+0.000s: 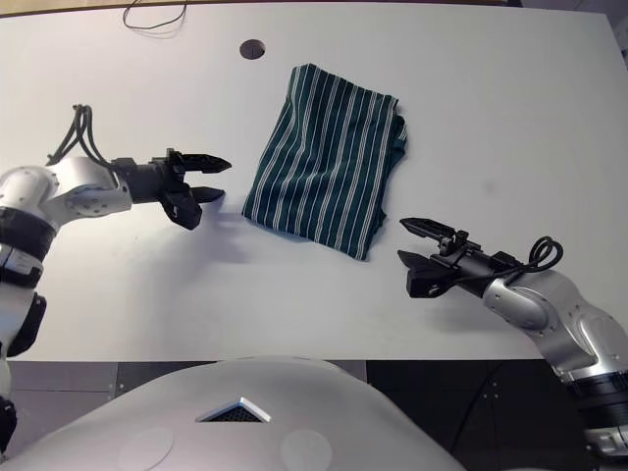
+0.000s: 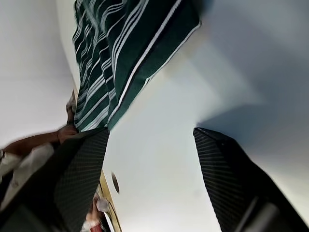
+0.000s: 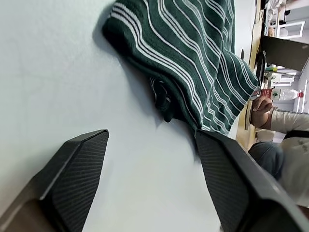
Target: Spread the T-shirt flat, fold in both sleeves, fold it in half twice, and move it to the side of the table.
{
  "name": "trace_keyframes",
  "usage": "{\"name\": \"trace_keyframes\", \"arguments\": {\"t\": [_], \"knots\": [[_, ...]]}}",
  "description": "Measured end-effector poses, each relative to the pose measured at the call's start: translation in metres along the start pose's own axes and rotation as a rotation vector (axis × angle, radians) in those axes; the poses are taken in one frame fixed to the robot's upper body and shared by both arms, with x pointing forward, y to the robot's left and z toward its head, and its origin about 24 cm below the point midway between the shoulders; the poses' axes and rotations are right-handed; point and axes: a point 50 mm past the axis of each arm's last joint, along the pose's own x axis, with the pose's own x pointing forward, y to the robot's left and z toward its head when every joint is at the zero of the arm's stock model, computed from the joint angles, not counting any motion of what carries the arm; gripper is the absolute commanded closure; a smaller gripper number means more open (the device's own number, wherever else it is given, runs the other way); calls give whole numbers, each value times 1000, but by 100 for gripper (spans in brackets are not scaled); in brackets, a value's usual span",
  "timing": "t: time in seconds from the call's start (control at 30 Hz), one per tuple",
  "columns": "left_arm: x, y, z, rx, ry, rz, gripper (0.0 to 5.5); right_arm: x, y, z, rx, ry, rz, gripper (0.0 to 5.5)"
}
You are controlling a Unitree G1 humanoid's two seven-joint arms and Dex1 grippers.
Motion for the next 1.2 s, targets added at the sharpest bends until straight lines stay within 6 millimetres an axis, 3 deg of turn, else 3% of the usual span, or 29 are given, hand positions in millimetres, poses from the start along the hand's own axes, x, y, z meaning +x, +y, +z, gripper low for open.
{"name": "trace_keyframes", "arguments": {"t": [0.27,0.4,0.5,0.8,1.1,1.2], "knots": [[31,17,14,66,-185,-2,225,44,-18,27,-143,-147,-44,216],[42,20,17,74,-210,36,225,56,-30,21,-189,-150,-59,216],[45,18,18,70,-213,52,274,61,-35,17,-195,-156,-62,216],[45,5,18,36,-212,57,442,54,-27,9,-127,-168,-40,389],[43,3,20,-38,-224,115,532,53,-20,0,-87,-163,-27,539],[42,2,23,-85,-233,162,538,56,-21,-1,-74,-161,-42,540]]}}
